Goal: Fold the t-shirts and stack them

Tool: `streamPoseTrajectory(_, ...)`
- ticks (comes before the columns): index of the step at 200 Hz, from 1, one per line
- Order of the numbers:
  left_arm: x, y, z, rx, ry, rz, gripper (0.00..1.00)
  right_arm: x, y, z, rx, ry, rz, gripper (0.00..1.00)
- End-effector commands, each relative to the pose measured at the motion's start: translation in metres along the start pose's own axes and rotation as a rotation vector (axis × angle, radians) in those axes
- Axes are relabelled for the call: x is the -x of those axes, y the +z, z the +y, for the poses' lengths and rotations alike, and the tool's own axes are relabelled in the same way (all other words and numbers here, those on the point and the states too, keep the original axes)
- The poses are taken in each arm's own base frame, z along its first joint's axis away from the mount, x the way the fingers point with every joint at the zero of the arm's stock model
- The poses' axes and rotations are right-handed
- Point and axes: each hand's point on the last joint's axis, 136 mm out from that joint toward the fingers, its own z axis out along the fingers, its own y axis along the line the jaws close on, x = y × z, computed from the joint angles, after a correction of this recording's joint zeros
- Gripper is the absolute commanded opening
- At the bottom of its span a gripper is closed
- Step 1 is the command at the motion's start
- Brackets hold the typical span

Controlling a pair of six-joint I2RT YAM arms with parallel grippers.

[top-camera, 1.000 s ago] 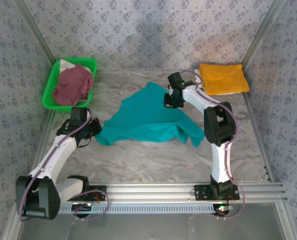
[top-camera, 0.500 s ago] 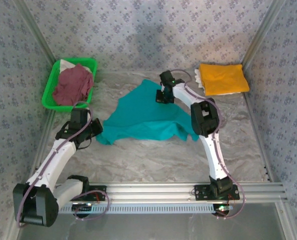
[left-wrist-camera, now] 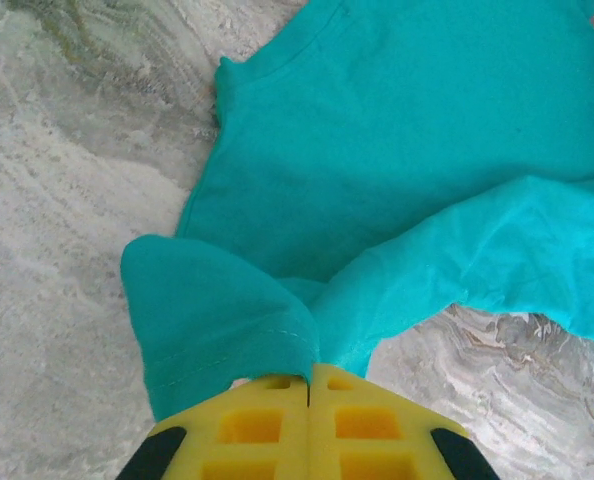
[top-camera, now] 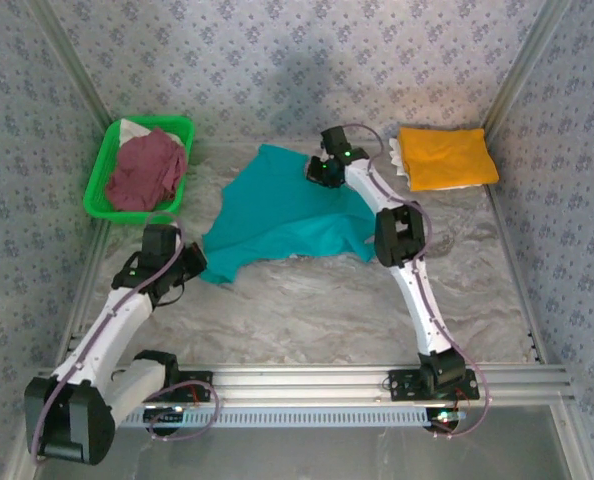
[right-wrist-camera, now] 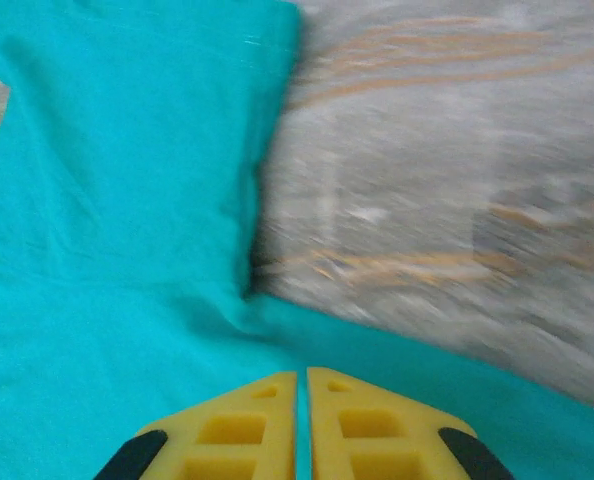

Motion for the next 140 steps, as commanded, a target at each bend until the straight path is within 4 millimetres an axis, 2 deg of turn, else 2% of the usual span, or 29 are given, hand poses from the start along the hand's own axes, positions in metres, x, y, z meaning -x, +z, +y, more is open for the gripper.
streamPoseTrajectory(1,0.009,0.006,-0.017,-0.050,0.008,-0.010,0.00,0.026,-0.082,0.009,0.023,0.005,-0.067,0.15)
streamPoseTrajectory(7,0.010,0.008,-0.021,-0.054,0.022,-0.013,0.00,0.019,-0.098,0.009,0.017,-0.031,-0.066,0.18)
streamPoseTrajectory(10,0.010,0.008,-0.023,-0.053,0.029,-0.015,0.00,0.010,-0.103,0.005,0.002,-0.041,-0.048,0.19)
streamPoseTrajectory(13,0.011,0.009,-0.024,-0.052,0.034,-0.019,0.00,0.011,-0.112,0.007,0.007,-0.052,-0.072,0.21)
streamPoseTrajectory(34,0.013,0.018,-0.028,-0.048,0.038,-0.028,0.00,-0.025,-0.151,-0.018,-0.014,0.000,-0.096,0.27)
streamPoseTrajectory(53,0.014,0.023,-0.030,-0.045,0.031,-0.014,0.00,-0.077,-0.163,-0.043,-0.006,0.065,-0.038,0.29)
streamPoseTrajectory(67,0.014,0.022,-0.031,-0.039,0.035,-0.009,0.00,-0.104,-0.176,-0.051,0.017,0.079,-0.040,0.30)
streamPoseTrajectory(72,0.014,0.021,-0.030,-0.034,0.037,-0.008,0.00,-0.122,-0.176,-0.062,0.001,0.090,-0.017,0.30)
streamPoseTrajectory(79,0.014,0.020,-0.029,-0.025,0.042,-0.006,0.00,-0.136,-0.182,-0.071,-0.019,0.097,-0.014,0.31)
streamPoseTrajectory(111,0.011,0.015,-0.019,0.010,0.059,-0.015,0.00,-0.183,-0.208,-0.089,-0.031,0.079,-0.024,0.32)
streamPoseTrajectory(124,0.008,0.015,-0.014,0.024,0.058,-0.009,0.00,-0.201,-0.217,-0.104,-0.073,0.084,-0.026,0.34)
streamPoseTrajectory(140,0.005,0.017,-0.011,0.031,0.056,0.001,0.00,-0.217,-0.222,-0.122,-0.109,0.094,-0.040,0.49)
